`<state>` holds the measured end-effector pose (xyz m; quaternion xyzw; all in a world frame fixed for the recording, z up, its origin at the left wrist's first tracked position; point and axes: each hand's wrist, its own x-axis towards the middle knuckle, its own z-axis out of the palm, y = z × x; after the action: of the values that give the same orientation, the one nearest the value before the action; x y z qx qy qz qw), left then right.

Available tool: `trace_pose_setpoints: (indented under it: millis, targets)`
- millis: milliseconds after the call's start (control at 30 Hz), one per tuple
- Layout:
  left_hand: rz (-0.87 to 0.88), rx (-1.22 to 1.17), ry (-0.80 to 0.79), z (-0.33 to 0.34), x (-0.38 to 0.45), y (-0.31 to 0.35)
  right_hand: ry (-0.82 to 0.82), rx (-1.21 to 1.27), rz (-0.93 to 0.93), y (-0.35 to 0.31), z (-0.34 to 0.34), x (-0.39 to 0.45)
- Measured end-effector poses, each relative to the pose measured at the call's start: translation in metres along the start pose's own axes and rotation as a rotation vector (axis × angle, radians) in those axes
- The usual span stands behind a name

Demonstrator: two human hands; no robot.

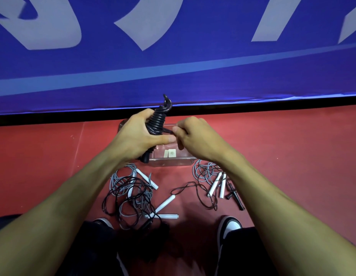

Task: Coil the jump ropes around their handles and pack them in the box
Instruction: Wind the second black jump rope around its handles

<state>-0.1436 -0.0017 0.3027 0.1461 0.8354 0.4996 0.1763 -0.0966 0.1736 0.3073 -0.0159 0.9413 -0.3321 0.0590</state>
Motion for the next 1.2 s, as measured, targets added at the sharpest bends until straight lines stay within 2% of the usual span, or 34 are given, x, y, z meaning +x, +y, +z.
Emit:
trace_pose_setpoints:
  millis: [67,167,233,333,400,500,667,867,967,1100,1200]
  targets:
    - [-0.007,-0.052,-0.035,0.001,0.000,0.000,-0.010,-0.004,0.012,0.001,-0.001,0.000]
    - [-0.062,-0.298,-0.182,0.002,-0.003,-0.002,-0.018,0.021,0.048,0.006,-0.001,0.001]
    - [-0.074,-0.359,-0.209,0.001,-0.003,-0.003,-0.002,0.019,0.059,0.007,-0.002,0.002]
    - [-0.022,-0.183,-0.118,0.001,-0.002,-0.003,-0.031,0.050,0.051,0.003,-0.002,0.000]
    - [0.003,-0.151,-0.042,0.003,0.000,-0.004,-0.076,0.047,0.048,0.001,-0.001,-0.001]
    - [0.021,-0.156,0.032,0.005,0.001,-0.003,-0.049,0.002,0.051,0.002,0.001,0.001]
    - [-0.064,-0.333,0.000,0.008,-0.001,-0.002,0.068,0.033,0.092,0.006,0.002,0.004]
    - [-0.032,-0.326,0.082,0.011,0.001,-0.002,0.129,0.069,0.095,0.002,0.003,0.003]
    - [-0.009,-0.296,0.098,0.007,0.003,-0.005,0.087,0.124,0.094,-0.005,0.000,-0.001]
    - [0.038,-0.266,0.071,0.006,0.002,-0.003,-0.070,0.222,0.134,-0.009,-0.002,-0.004]
    - [-0.033,-0.411,-0.044,0.009,0.000,-0.001,-0.116,0.227,0.139,-0.005,-0.001,-0.004]
